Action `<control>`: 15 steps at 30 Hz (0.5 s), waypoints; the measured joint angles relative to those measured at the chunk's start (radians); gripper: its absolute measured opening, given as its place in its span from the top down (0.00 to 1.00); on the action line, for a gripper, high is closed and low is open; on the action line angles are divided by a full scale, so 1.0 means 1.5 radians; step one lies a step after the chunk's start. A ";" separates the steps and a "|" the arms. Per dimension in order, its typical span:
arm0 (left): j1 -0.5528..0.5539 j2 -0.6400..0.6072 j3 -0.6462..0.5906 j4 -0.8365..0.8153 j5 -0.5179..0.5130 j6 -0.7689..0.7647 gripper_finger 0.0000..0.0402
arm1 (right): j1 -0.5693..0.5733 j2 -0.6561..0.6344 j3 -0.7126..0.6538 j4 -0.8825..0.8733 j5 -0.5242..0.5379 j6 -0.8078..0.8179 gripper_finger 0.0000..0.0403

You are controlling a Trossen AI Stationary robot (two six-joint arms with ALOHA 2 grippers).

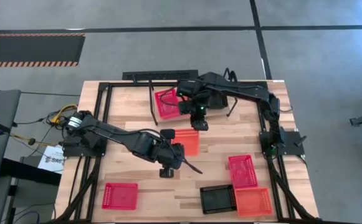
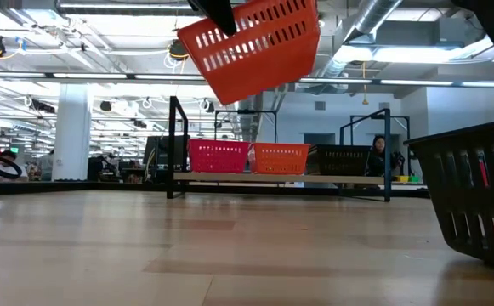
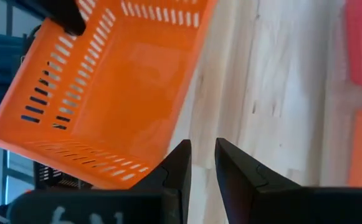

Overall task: Stack baskets on shelf by color
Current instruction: Stack the left orange bin into the orange bin on the shelf

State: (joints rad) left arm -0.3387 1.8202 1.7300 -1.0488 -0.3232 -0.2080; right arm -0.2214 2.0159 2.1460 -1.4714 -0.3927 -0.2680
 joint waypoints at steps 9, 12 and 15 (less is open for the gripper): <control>0.014 0.000 -0.011 0.012 -0.007 0.021 1.00 | -0.005 0.000 0.000 0.007 0.000 0.008 0.77; 0.023 0.000 -0.011 0.012 -0.014 0.032 1.00 | 0.006 0.000 0.000 0.006 0.002 0.008 0.77; 0.029 0.000 -0.011 0.012 -0.013 0.048 1.00 | 0.014 0.000 0.000 0.006 0.002 0.006 0.77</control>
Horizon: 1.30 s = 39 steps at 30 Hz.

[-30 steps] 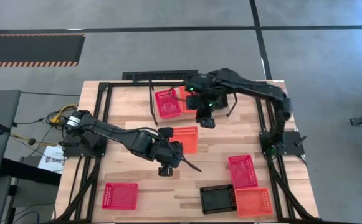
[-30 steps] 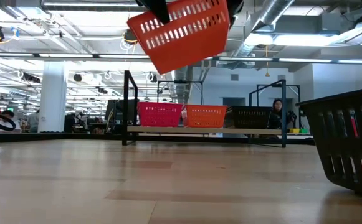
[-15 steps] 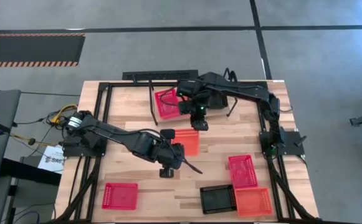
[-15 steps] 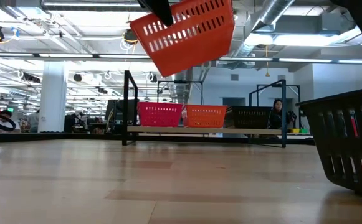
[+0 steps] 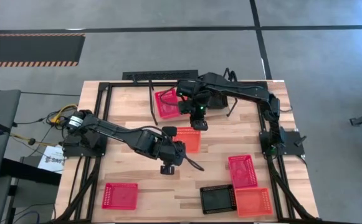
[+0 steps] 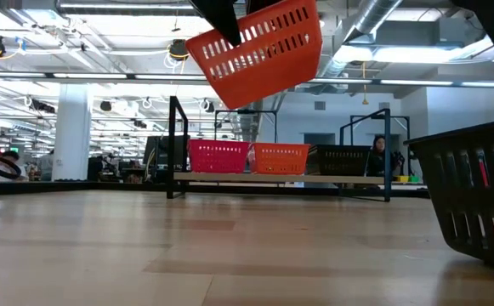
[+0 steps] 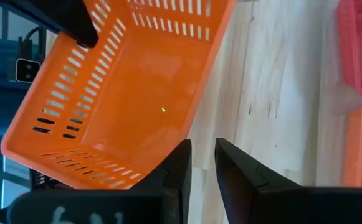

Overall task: Stack baskets on shelf by color
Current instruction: Stack the left orange bin into the orange bin on the shelf

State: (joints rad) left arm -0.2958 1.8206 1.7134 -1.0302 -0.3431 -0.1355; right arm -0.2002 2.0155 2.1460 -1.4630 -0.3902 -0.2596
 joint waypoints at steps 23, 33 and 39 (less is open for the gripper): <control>0.005 0.000 0.000 0.039 0.009 0.014 1.00 | -0.010 -0.005 0.013 -0.047 -0.075 -0.002 0.77; 0.007 0.000 0.000 0.037 0.009 0.015 1.00 | -0.010 -0.005 0.013 -0.027 -0.069 -0.006 0.68; 0.007 0.000 0.000 0.037 -0.003 0.017 1.00 | -0.002 0.001 -0.004 -0.025 -0.041 -0.009 0.62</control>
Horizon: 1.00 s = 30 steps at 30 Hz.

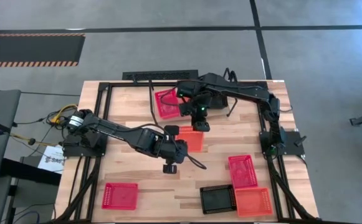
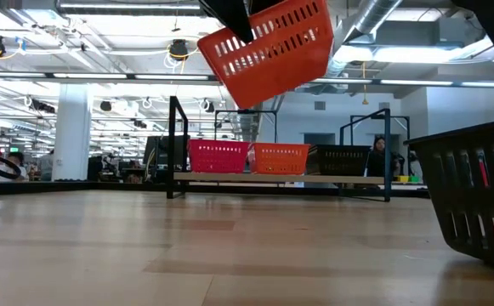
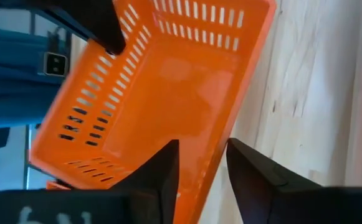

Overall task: Stack baskets on shelf by color
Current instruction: Stack the left orange bin into the orange bin on the shelf

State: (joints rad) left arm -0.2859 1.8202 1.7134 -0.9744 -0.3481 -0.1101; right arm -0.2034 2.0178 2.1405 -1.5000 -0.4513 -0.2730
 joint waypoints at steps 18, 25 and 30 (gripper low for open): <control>0.002 0.000 0.003 0.007 -0.014 -0.042 0.96 | 0.017 -0.004 -0.124 0.038 0.092 0.003 0.97; -0.001 0.000 0.068 -0.013 -0.018 -0.051 0.74 | 0.018 -0.002 -0.125 0.045 0.126 -0.014 0.99; 0.005 -0.001 0.124 -0.162 -0.020 -0.099 0.61 | 0.010 -0.001 -0.125 0.055 0.132 -0.019 0.99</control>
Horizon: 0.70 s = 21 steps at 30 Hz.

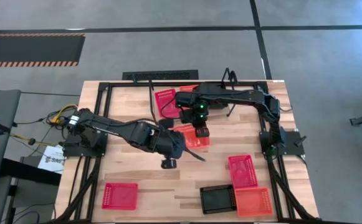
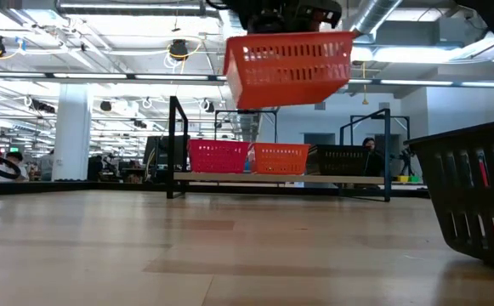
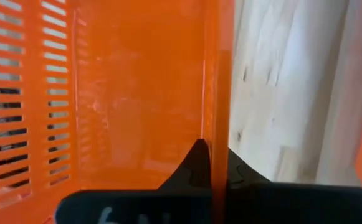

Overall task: Stack baskets on shelf by color
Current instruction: Stack the left orange bin into the orange bin on the shelf

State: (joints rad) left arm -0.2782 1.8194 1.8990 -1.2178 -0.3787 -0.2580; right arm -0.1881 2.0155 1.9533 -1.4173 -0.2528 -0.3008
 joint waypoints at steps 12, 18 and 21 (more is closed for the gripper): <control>0.002 -0.005 -0.030 -0.225 -0.002 -0.340 0.59 | -0.101 -0.006 0.027 0.038 0.229 0.101 1.00; -0.002 -0.001 -0.064 -0.218 -0.001 -0.387 0.59 | -0.173 -0.013 0.056 0.073 0.258 0.208 1.00; -0.008 0.000 -0.082 -0.231 0.006 -0.402 0.59 | -0.208 -0.041 0.056 0.080 0.263 0.262 1.00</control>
State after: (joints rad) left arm -0.2897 1.8191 1.7760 -1.5641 -0.3698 -0.8607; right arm -0.4999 1.9545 2.0374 -1.2978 0.1413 0.0926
